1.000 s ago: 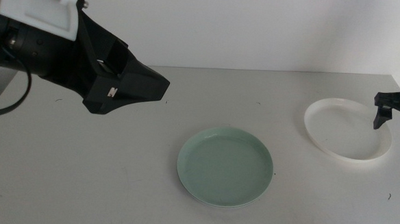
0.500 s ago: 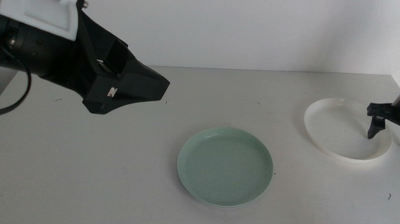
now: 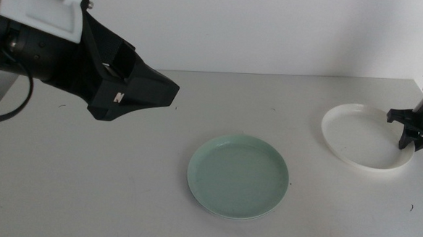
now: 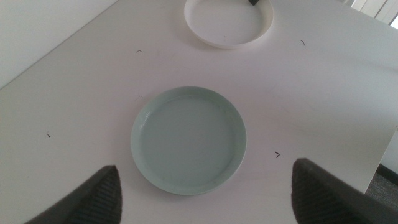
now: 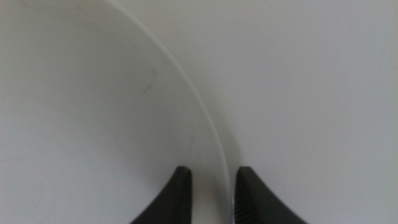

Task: Stack the three bowls on top of each other.

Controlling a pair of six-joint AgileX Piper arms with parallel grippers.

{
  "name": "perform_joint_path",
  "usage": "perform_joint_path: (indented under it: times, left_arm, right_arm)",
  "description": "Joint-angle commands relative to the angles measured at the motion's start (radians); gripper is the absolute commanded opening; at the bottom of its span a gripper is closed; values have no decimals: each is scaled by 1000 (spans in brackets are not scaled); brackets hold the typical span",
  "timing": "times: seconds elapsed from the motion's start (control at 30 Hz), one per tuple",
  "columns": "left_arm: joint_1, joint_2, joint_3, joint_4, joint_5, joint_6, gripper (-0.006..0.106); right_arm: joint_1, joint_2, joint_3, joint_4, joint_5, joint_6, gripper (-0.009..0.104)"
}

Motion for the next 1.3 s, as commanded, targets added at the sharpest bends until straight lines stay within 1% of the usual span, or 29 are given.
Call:
perform_joint_path:
  times: [0.0, 0.1, 0.27, 0.43, 0.53, 0.7, 0.8, 0.93, 1.0, 1.1, 1.2, 1.27]
  left_arm:
    - [-3, -22, -30, -34, -49, -4, 105]
    - [-3, -22, -30, -34, -49, -4, 105]
    - [-3, -22, -30, -34, -49, -4, 105]
    - [-3, -22, -30, -34, -49, -4, 105]
    - [-3, -22, -30, -34, -49, -4, 105]
    - [-3, -22, -30, -34, -49, -4, 105]
    - [-3, -22, -30, -34, -49, -4, 105]
    - [-3, -22, -30, -34, -49, -4, 105]
    - [-3, -22, -30, -34, -49, -4, 105]
    - [-3, -22, -30, -34, -49, -4, 105]
    - [-3, -22, -30, -34, -49, -4, 105]
    - [-3, -22, -30, -34, -49, -4, 105]
  right_arm:
    - [-7, -57, -29, -11, -18, -9, 11]
    - [-8, -57, -29, -10, -15, -8, 0]
    - [-7, -85, -29, -1, -8, -8, -1]
    - [-7, -155, -13, 58, 22, -35, -1]
    - [-7, -231, 54, 102, 6, -69, -1]
    - [-6, -382, 197, 138, -22, -91, -1]
    - [-5, -462, 260, 186, -24, -110, -1]
    - [-1, -561, 339, 268, -26, -152, -1]
    - [12, -605, 373, 293, -26, -165, -1]
    - [55, -652, 409, 301, -28, -165, -1]
    - [123, -672, 418, 302, -25, -163, -1]
    - [182, -673, 418, 316, -24, -161, -1]
